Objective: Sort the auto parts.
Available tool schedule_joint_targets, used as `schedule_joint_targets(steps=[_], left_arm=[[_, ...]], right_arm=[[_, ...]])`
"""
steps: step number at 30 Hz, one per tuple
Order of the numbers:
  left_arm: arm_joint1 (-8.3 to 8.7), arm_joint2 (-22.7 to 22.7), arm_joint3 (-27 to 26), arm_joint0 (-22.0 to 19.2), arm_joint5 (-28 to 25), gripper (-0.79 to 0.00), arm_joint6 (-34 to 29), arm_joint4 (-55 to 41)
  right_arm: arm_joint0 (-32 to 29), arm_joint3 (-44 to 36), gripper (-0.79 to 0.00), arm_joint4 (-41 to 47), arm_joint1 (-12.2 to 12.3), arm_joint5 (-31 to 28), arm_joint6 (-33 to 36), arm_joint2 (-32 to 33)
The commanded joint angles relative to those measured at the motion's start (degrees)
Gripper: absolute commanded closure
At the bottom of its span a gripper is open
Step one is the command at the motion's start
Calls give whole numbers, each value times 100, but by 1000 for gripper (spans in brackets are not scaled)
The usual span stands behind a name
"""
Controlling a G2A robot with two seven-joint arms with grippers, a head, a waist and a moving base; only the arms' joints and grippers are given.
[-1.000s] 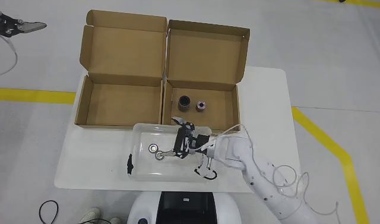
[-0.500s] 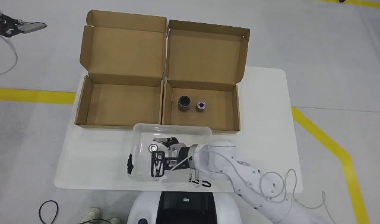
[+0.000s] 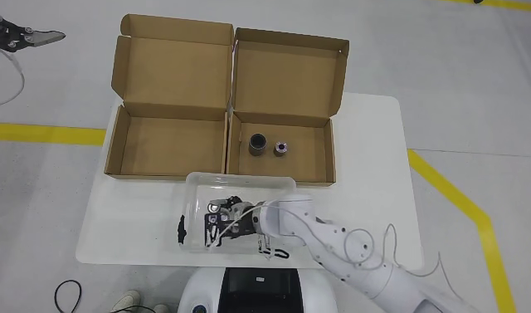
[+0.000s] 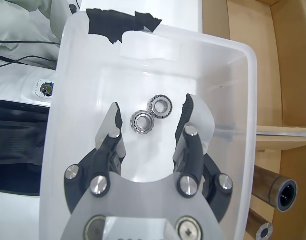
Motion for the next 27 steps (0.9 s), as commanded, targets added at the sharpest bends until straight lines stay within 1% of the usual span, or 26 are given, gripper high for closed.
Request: schedule_joint_targets(steps=[1, 5, 14, 19, 22, 27], left_arm=[[0, 0, 0, 0, 0, -785, 0, 0], [0, 0, 0, 0, 0, -785, 0, 0], [0, 0, 0, 0, 0, -785, 0, 0], [0, 0, 0, 0, 0, -785, 0, 0], [0, 0, 0, 0, 0, -785, 0, 0], [0, 0, 0, 0, 0, -785, 0, 0]], right_arm=[[15, 97, -471, -25, -36, 128, 27, -49], [35, 184, -480, -39, -86, 253, 85, -97], [-28, 335, -462, 18, -147, 385, 262, -137], [-50, 447, -391, 35, -176, 425, 272, -157], [-36, 532, -376, 41, -199, 426, 295, -171], [6, 637, -372, 67, -248, 463, 367, -192]])
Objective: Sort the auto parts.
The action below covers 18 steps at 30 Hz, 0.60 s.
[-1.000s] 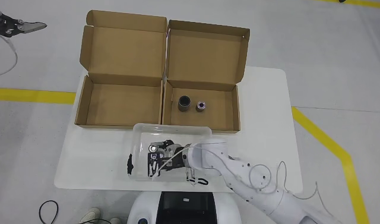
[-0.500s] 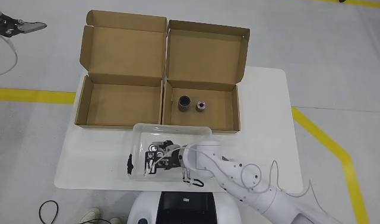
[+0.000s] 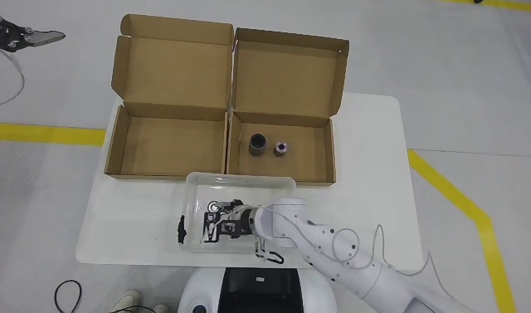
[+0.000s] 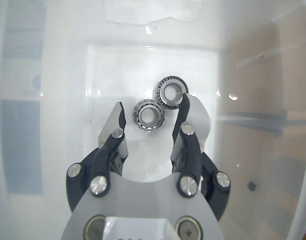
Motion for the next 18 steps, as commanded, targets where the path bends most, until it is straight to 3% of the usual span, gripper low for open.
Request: schedule_joint_targets(steps=[1, 7, 15, 18], left_arm=[[0, 0, 0, 0, 0, -785, 0, 0], [0, 0, 0, 0, 0, -785, 0, 0], [0, 0, 0, 0, 0, -785, 0, 0], [0, 0, 0, 0, 0, -785, 0, 0]], right_arm=[[12, 39, -369, 9, -16, 17, 8, -1], [29, 151, -283, 30, -57, 53, 37, 0], [47, 188, -3, -80, -107, 165, 96, -23], [13, 130, 0, -159, -103, 253, 91, 6]])
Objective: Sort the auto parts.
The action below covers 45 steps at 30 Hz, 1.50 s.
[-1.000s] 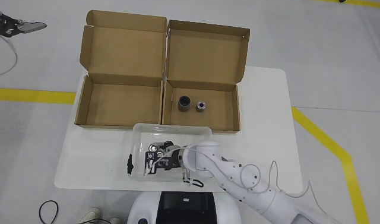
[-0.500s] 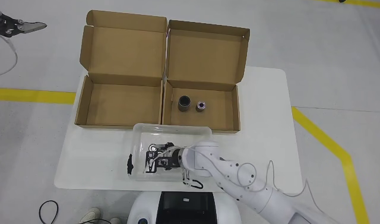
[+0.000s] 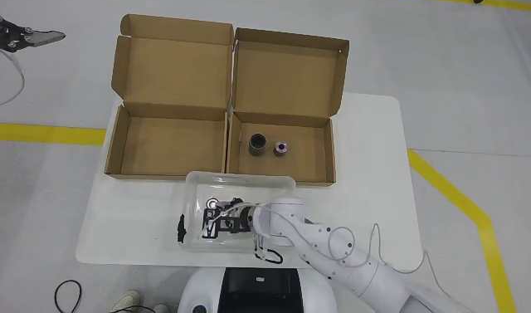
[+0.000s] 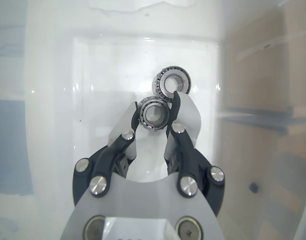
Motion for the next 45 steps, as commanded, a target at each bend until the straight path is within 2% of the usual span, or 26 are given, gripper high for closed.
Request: schedule_joint_targets(steps=[1, 7, 12, 18, 28, 35, 37, 42, 45], left_arm=[[0, 0, 0, 0, 0, -785, 0, 0], [0, 0, 0, 0, 0, -785, 0, 0], [0, 0, 0, 0, 0, -785, 0, 0], [0, 0, 0, 0, 0, -785, 0, 0], [0, 0, 0, 0, 0, -785, 0, 0], [0, 0, 0, 0, 0, -785, 0, 0], [0, 0, 0, 0, 0, -785, 0, 0], [0, 0, 0, 0, 0, -785, 0, 0], [0, 0, 0, 0, 0, -785, 0, 0]], right_arm=[[-51, -82, 0, -66, 19, 71, -28, 46], [-362, -447, 0, -307, 167, 154, -199, 299], [-643, -769, 0, -511, 325, 7, -651, 546], [-892, -914, 0, -588, 499, -296, -1746, 876], [-1099, -615, 0, -96, 663, -641, -3799, 1419], [-1028, -477, 0, -27, 697, -996, -5141, 1471], [-940, -572, 0, -34, 697, -1202, -5746, 1443], [-763, -719, 0, -192, 691, -1178, -6220, 1435], [-718, -984, 0, -244, 703, -1055, -6180, 1510]])
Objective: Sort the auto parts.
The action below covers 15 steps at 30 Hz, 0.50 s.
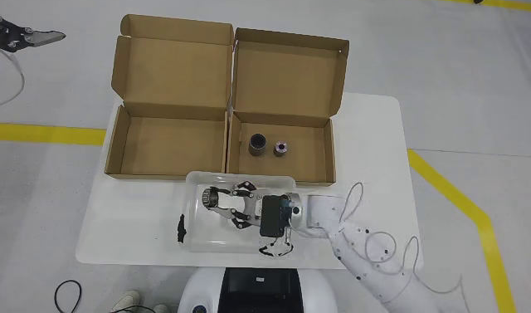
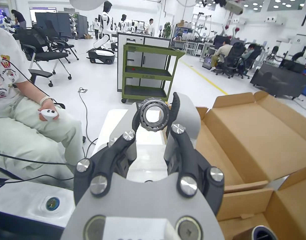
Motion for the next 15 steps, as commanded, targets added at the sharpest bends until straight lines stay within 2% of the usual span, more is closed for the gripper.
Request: schedule_joint_targets(steps=[1, 7, 15], left_arm=[[0, 0, 0, 0, 0, -785, 0, 0], [0, 0, 0, 0, 0, -785, 0, 0], [0, 0, 0, 0, 0, -785, 0, 0]], right_arm=[[19, -238, 0, -2, 10, 62, 48, 63], [-51, -936, 0, 52, 58, 254, 123, 298], [11, -1437, 0, 195, 85, 271, 182, 502]])
